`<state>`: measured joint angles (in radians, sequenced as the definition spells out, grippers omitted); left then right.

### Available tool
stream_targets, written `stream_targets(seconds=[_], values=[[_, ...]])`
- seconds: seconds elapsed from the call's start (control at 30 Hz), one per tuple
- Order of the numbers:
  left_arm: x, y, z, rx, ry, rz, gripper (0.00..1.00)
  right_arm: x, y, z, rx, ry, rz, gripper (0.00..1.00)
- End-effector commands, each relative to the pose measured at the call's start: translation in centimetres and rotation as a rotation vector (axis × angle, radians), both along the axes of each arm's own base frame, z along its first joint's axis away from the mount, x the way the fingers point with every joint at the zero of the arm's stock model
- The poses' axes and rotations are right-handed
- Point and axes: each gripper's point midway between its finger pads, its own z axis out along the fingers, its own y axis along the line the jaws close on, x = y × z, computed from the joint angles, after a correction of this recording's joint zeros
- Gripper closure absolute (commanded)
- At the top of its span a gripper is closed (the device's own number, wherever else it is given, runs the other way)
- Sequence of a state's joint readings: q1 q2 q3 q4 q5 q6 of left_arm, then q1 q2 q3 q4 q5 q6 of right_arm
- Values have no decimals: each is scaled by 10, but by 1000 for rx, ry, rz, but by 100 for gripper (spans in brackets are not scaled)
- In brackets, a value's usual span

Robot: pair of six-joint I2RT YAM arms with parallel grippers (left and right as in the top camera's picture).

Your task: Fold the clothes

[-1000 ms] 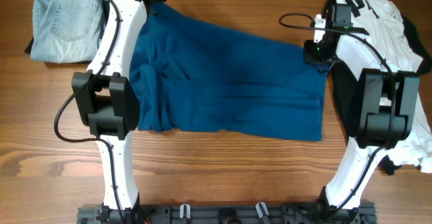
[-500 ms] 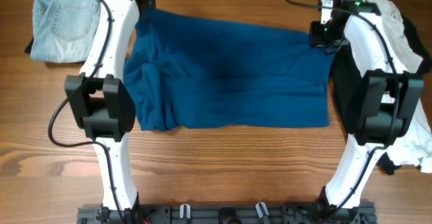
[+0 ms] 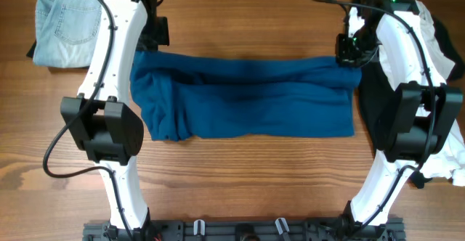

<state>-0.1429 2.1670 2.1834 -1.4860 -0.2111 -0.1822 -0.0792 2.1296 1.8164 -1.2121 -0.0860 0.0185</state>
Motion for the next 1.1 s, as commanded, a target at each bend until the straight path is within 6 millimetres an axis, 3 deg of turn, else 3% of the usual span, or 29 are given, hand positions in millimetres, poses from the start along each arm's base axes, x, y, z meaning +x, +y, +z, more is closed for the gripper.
stream_targets(seconds=[0.0,0.17,0.33,0.5,0.63,0.77,1.07], values=[[-13,2,-20,-7,55,39,96,-17,2,-3,30,45,-72,96],[-19,4,-42,-2,93,43,96,5,5,10,57,-75,-23,96],[-19,13,-53,-2,99,64,96,32,18,47,114,-271,85,96],[-16,21,-53,-10,85,86,96,31,19,73,102,-337,140,96],[-16,23,-53,-13,85,92,96,22,5,89,10,-350,124,96],[-16,19,-54,-39,88,90,96,1,2,73,4,-246,64,96],[-34,17,-67,-48,164,91,96,-56,1,6,6,-5,-110,96]])
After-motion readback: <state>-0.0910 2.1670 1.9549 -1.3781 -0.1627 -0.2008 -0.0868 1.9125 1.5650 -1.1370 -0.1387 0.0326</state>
